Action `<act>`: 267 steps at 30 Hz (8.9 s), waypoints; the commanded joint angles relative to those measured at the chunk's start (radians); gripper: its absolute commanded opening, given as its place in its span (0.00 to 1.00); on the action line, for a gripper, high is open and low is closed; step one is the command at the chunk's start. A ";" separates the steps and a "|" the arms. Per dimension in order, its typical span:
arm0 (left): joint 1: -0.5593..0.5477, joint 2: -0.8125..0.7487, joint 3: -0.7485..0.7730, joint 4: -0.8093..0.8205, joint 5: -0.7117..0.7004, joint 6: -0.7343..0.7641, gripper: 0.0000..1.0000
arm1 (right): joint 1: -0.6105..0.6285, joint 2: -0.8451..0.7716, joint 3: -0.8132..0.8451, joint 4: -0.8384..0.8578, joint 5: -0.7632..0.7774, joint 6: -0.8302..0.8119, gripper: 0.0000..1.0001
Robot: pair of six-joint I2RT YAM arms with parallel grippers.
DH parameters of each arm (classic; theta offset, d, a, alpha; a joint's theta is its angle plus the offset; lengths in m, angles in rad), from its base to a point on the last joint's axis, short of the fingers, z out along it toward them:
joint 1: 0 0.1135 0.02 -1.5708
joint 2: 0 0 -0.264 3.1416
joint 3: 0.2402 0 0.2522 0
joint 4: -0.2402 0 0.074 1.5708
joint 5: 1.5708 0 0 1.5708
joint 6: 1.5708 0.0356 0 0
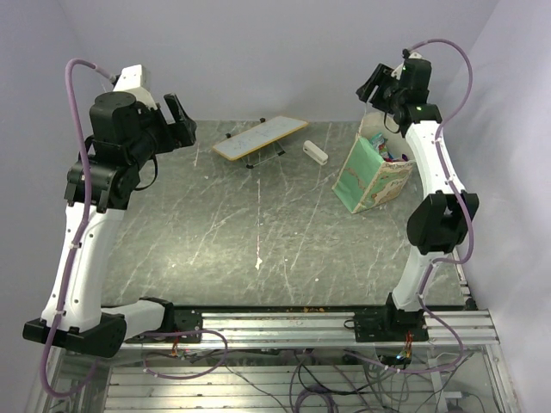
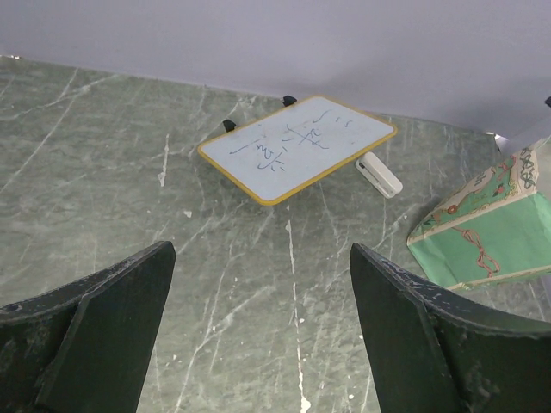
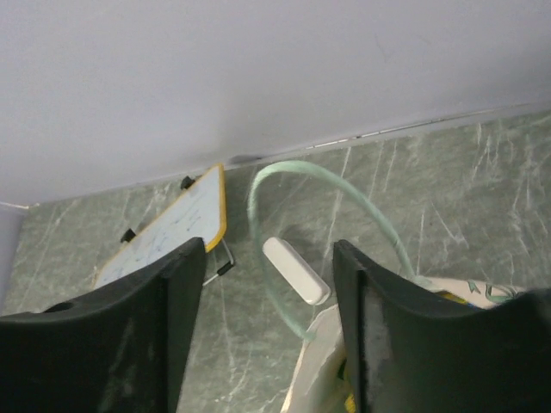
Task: Take the snacks out of the paper bag
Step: Adjust the paper bag at the center of the board, then take out the snack from the paper bag.
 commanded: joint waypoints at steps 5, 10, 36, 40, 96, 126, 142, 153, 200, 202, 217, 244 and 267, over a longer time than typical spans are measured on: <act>0.007 -0.027 0.030 0.014 0.019 0.036 0.93 | -0.009 0.086 0.081 0.022 -0.169 0.010 0.37; 0.007 -0.028 0.037 0.024 0.034 0.030 0.93 | -0.009 0.100 0.088 -0.022 -0.265 0.026 0.02; 0.007 -0.038 -0.042 -0.001 0.178 -0.286 0.93 | 0.400 -0.268 -0.165 -0.343 -0.282 -0.049 0.00; 0.007 -0.080 -0.081 -0.021 0.182 -0.343 0.93 | 0.570 -0.237 -0.140 -0.343 -0.250 -0.017 0.00; -0.207 -0.001 -0.451 0.382 0.337 -0.723 0.75 | 0.227 -0.556 -0.360 -0.471 -0.210 -0.016 1.00; -0.123 0.117 -0.365 0.295 0.452 -0.597 0.24 | 0.050 -0.326 -0.759 0.462 -0.901 0.767 0.63; -0.122 0.108 -0.354 0.262 0.478 -0.573 0.07 | 0.134 -0.322 -0.781 0.788 -0.790 1.007 0.51; -0.122 0.089 -0.367 0.249 0.492 -0.564 0.07 | 0.157 -0.269 -0.734 0.981 -0.751 1.078 0.50; -0.120 0.055 -0.303 0.042 0.517 -0.442 0.99 | -0.167 -0.242 -0.242 0.437 -1.059 0.657 0.00; -0.120 0.060 -0.271 0.017 0.495 -0.413 0.99 | -0.114 -0.208 -0.179 0.333 -1.075 0.578 0.00; -0.110 0.017 -0.278 -0.029 0.434 -0.378 1.00 | 0.153 -0.285 -0.185 -0.302 -1.046 0.111 0.00; -0.656 0.023 -0.602 0.610 0.014 -0.630 0.76 | 0.097 -0.312 -0.262 0.056 -0.975 0.430 0.00; -0.754 0.548 -0.397 0.675 -0.381 -1.170 0.72 | 0.092 -0.380 -0.385 0.169 -0.926 0.495 0.00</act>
